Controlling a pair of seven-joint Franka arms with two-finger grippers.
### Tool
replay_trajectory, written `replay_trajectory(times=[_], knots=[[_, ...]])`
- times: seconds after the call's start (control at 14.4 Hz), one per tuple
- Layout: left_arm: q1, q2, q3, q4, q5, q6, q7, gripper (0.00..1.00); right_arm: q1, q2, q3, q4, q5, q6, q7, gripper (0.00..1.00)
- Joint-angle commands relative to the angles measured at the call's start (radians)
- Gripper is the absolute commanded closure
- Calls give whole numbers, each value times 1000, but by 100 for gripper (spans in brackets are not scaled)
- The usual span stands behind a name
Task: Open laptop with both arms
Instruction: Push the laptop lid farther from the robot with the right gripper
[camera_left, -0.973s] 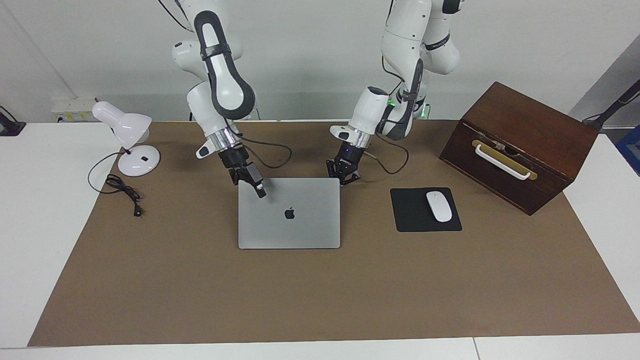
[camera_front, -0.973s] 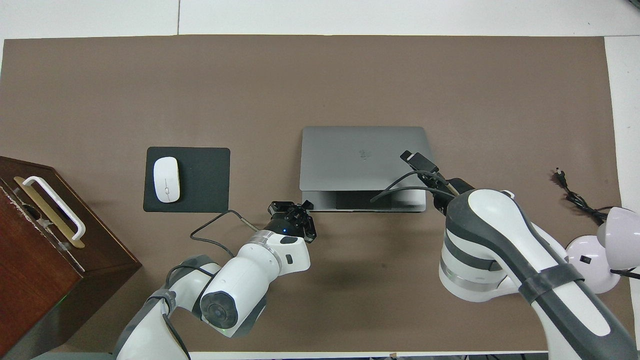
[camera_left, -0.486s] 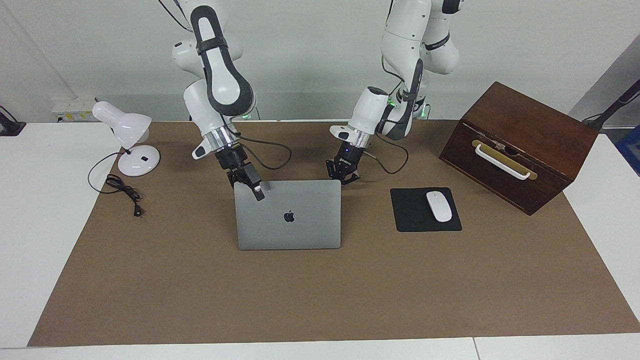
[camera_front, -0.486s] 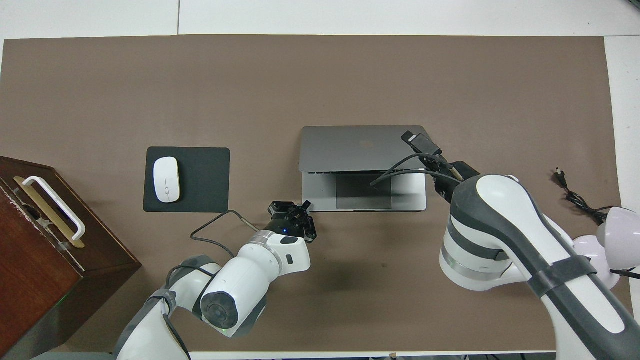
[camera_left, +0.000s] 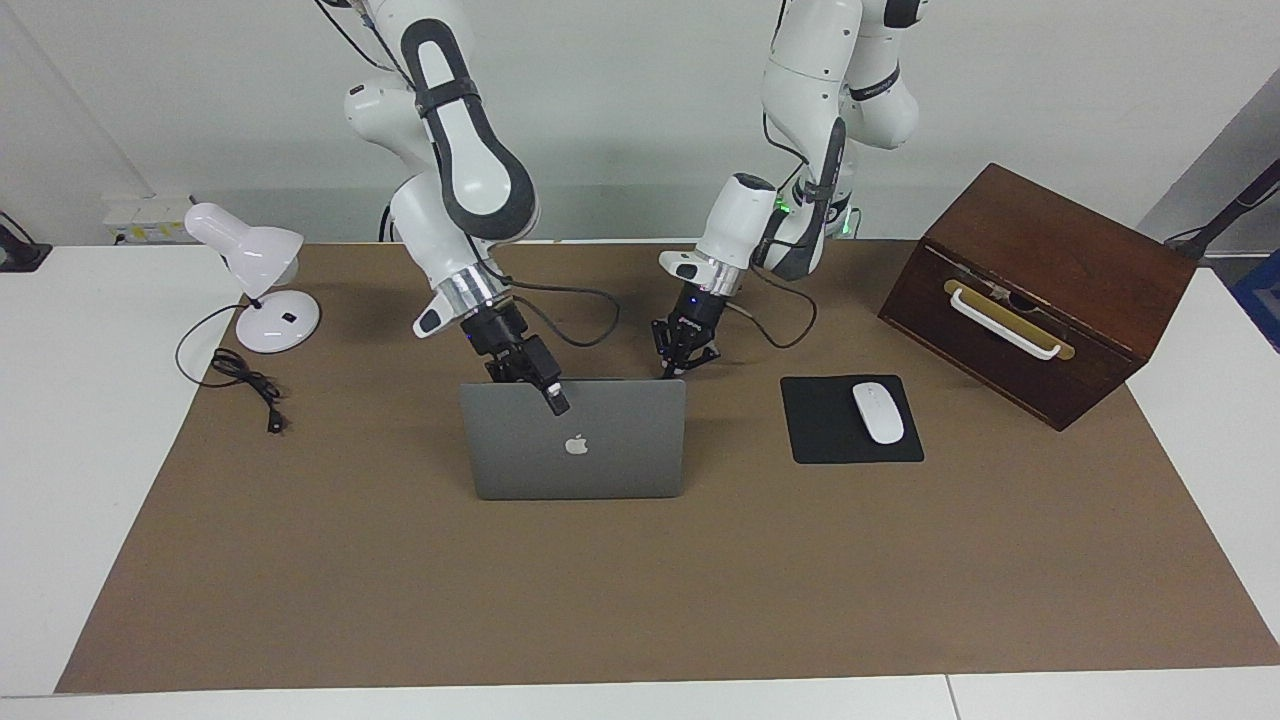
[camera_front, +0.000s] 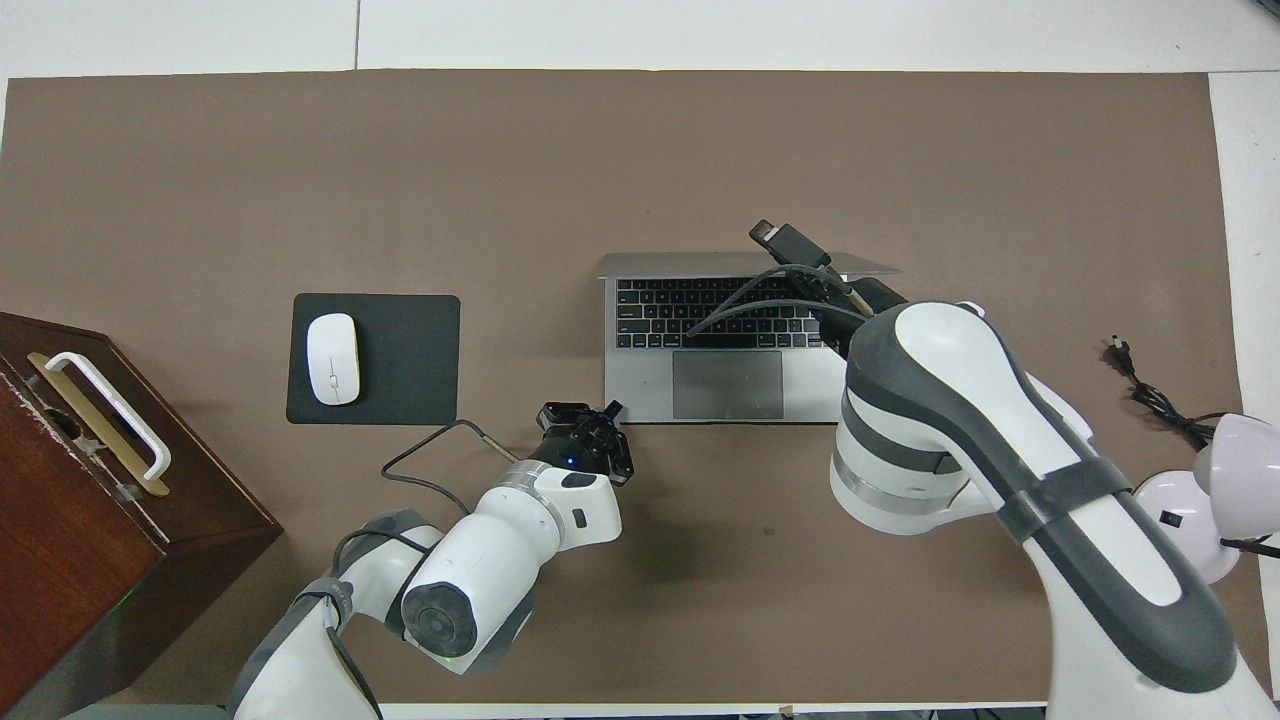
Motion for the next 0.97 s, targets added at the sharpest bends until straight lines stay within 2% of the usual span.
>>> replay_trajectory(times=[0.0, 0.9], knots=[[-21, 43, 15, 25, -19, 12, 3, 100, -19, 87, -3, 98, 18, -13, -11, 0], [-21, 44, 15, 25, -19, 12, 3, 100, -19, 153, -3, 271, -19, -18, -11, 0]])
